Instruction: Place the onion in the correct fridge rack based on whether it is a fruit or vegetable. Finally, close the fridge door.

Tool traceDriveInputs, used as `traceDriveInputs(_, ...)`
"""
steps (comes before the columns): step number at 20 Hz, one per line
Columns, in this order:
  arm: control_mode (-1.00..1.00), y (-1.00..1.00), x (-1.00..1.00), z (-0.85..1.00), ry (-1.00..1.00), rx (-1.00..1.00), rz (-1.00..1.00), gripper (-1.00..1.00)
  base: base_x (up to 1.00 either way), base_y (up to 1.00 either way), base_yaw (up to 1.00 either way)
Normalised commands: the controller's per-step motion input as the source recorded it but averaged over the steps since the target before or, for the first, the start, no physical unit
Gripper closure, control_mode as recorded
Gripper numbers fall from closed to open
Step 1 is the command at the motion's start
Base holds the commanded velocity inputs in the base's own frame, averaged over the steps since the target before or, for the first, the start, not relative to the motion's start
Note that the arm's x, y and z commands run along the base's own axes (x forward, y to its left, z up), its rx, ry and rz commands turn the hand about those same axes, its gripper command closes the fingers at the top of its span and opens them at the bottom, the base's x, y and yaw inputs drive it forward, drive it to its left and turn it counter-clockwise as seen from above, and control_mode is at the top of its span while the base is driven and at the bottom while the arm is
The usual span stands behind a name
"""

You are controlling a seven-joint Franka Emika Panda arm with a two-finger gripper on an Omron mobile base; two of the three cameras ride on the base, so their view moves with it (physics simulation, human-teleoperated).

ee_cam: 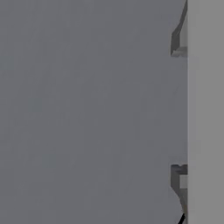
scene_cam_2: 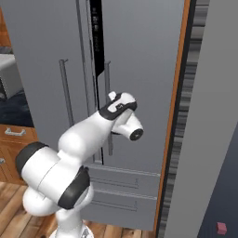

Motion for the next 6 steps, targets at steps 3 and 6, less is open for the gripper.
traceDriveInputs(3, -1.0, 0.1, 0.47, 0.08, 0.0, 0.0, -0.3, -1.0, 0.0, 0.0, 0.0)
traceDriveInputs(6, -1.0, 0.12, 0.65, 0.01, 0.02, 0.0, -0.28, -1.0, 0.0, 0.0, 0.0)
